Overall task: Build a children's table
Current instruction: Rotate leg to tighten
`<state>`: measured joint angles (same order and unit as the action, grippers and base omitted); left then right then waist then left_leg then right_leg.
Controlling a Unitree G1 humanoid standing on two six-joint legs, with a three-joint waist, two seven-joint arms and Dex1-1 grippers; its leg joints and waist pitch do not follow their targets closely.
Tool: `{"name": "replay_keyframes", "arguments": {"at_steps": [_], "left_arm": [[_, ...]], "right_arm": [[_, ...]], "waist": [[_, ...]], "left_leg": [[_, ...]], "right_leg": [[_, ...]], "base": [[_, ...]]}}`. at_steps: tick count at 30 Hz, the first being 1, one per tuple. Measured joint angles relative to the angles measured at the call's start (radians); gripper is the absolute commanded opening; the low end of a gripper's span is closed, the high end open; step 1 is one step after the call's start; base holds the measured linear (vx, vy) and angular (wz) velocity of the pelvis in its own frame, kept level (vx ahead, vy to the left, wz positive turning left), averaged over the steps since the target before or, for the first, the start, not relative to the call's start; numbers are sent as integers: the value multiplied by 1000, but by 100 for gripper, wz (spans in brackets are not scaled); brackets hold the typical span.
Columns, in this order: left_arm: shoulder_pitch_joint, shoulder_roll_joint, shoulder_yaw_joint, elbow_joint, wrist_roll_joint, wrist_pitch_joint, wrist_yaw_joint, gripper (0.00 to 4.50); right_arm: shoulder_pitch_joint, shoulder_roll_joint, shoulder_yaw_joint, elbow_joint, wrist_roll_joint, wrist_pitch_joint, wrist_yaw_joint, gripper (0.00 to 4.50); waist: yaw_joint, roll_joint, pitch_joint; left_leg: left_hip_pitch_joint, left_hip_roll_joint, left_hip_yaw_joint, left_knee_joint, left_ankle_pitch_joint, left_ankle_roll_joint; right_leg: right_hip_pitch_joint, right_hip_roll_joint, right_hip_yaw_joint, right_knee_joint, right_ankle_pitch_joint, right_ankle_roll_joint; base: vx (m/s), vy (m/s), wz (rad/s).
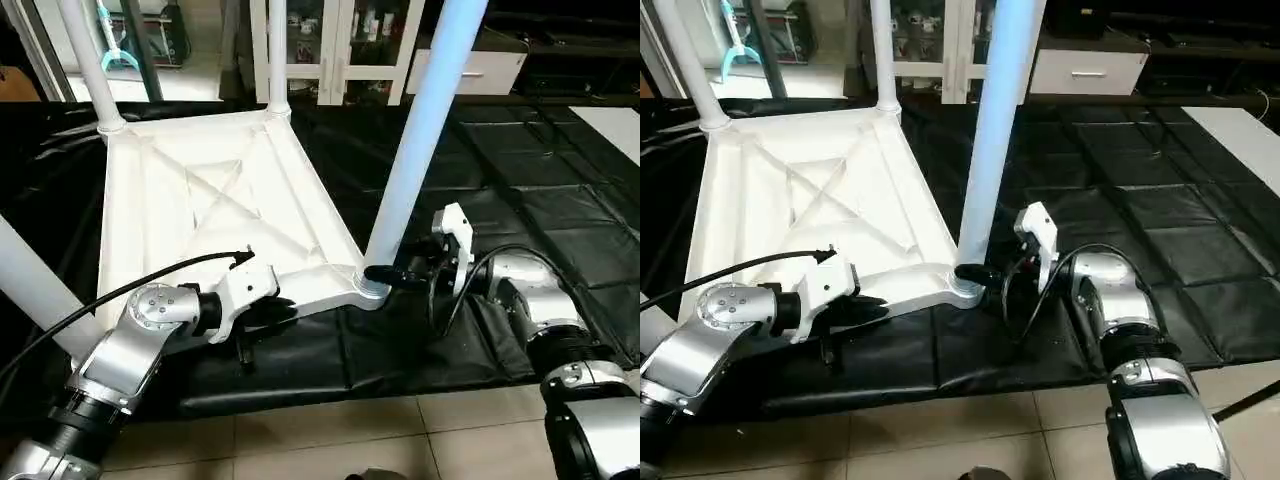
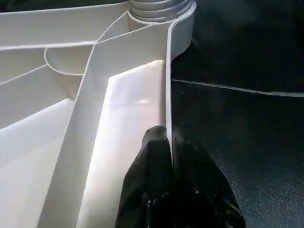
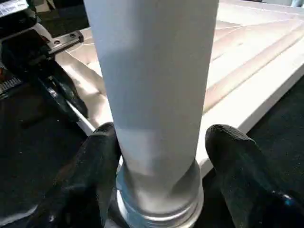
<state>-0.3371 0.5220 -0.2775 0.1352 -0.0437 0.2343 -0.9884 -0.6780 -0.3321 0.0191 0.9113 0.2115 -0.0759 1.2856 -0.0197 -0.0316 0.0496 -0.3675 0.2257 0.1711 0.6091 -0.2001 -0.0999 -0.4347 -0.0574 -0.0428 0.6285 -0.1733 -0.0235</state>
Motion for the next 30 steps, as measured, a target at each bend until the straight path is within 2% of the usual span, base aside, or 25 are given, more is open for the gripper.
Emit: {"name": "replay_keyframes", "arguments": {"at_steps": [8, 13, 16, 21, 24, 26, 30], "left_arm": [[0, 1, 1, 0, -1, 2, -3, 0], [-20, -41, 2, 11, 18, 51, 54, 0], [-45, -89, 3, 32, 28, 104, 111, 0], [-140, -242, 4, 101, 63, 270, 281, 0], [-227, -403, 29, 214, 78, 349, 440, 0], [-242, -438, 26, 235, 78, 358, 471, 0], [-242, -432, 25, 235, 77, 357, 471, 0]], "right_arm": [[13, 14, -3, -2, 13, 6, -16, 206], [12, 47, -15, -1, -9, 2, -163, 197], [12, 98, -37, 7, -14, -1, -322, 195], [-31, 197, -75, 54, -41, -2, -723, 194], [-79, 279, -144, 104, -45, -3, -1008, 194], [-92, 293, -162, 117, -44, -5, -1075, 193], [-94, 299, -167, 118, -45, -6, -1076, 193]], "waist": [[-1, 0, 0], [-6, 0, 0], [-11, -1, -1], [-17, -1, -1], [-11, 0, -1], [-4, 0, -2], [-2, 0, -2]], "left_leg": [[0, 0, 0, 0, 1, 2], [1, 0, 0, 1, -1, -2], [2, 0, 0, 1, -1, -3], [2, 0, -1, 2, 1, -7], [2, -1, -1, 3, 1, -7], [0, -1, -1, 3, 1, -7], [0, -1, -1, 2, 1, -6]], "right_leg": [[0, 0, 0, 0, 0, 0], [1, 0, 2, 3, 0, 0], [2, 1, 1, 4, 1, -1], [2, 1, 1, 4, 4, -1], [0, 0, 1, 2, 5, -1], [2, 0, 1, 2, 4, 0], [2, 0, 1, 1, 4, 1]], "base": [[0, 0, 0], [0, 0, 0], [0, 0, 0], [0, 0, 0], [0, 0, 0], [0, 0, 0], [0, 0, 0]]}}
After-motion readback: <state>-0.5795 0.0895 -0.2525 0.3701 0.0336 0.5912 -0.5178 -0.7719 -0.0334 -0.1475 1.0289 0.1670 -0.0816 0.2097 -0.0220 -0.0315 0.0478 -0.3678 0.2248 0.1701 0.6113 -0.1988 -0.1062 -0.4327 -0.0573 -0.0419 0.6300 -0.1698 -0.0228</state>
